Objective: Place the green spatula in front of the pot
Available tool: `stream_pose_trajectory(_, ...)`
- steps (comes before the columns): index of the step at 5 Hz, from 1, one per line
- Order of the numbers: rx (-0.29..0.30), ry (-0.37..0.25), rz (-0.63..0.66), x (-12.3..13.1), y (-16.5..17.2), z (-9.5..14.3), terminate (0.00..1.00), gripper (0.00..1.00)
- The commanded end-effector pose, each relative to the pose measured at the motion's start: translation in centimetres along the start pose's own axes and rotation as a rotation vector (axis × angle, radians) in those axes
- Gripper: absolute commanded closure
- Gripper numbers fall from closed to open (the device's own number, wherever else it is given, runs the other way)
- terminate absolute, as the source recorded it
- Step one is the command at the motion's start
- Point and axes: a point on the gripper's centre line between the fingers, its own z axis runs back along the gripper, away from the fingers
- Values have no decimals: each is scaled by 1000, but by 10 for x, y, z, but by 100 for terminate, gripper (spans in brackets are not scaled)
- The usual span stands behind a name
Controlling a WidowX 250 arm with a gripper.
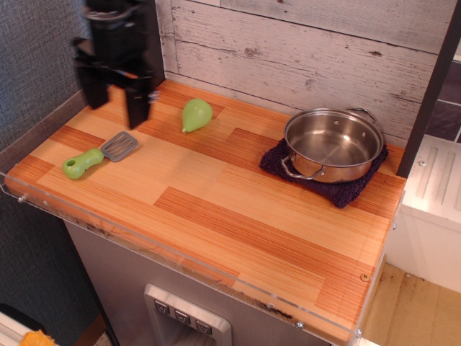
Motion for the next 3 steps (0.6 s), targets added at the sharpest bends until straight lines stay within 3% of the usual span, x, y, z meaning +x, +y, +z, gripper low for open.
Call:
stream_pose_trajectory(1,45,-3,-24,-15,43,-12,0,0)
stream_pose_trajectory(3,2,39,-21,-25,29,-36,0,0)
